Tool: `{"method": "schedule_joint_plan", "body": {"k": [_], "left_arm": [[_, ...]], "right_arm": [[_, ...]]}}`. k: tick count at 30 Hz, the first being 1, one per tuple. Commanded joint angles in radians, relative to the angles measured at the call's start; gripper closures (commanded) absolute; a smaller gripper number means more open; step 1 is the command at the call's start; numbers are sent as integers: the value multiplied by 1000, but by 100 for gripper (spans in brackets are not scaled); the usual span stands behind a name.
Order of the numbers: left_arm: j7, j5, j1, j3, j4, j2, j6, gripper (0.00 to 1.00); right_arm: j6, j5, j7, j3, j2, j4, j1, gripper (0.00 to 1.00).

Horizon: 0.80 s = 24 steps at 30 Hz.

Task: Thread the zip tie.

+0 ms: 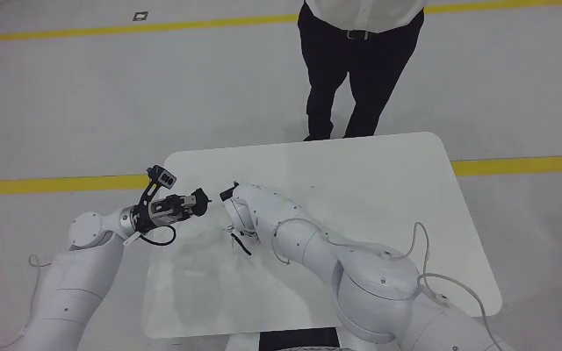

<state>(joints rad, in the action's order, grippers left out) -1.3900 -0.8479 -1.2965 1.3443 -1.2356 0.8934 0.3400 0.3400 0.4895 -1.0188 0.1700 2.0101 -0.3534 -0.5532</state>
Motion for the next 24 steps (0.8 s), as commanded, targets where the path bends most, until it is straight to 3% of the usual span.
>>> {"method": "schedule_joint_plan", "body": {"k": [1, 7, 18, 19, 20, 24], "left_arm": [[0, 0, 0, 0, 0, 0, 0, 100], [0, 0, 0, 0, 0, 0, 0, 100], [0, 0, 0, 0, 0, 0, 0, 100], [0, 0, 0, 0, 0, 0, 0, 100], [0, 0, 0, 0, 0, 0, 0, 100], [0, 0, 0, 0, 0, 0, 0, 100]], "right_arm": [[0, 1, -1, 0, 0, 0, 0, 95], [0, 3, -3, 0, 1, 1, 1, 100], [0, -4, 0, 0, 3, 1, 8, 100], [0, -5, 0, 0, 3, 1, 8, 98], [0, -5, 0, 0, 3, 1, 8, 87], [0, -5, -1, 0, 3, 2, 8, 76]]}}
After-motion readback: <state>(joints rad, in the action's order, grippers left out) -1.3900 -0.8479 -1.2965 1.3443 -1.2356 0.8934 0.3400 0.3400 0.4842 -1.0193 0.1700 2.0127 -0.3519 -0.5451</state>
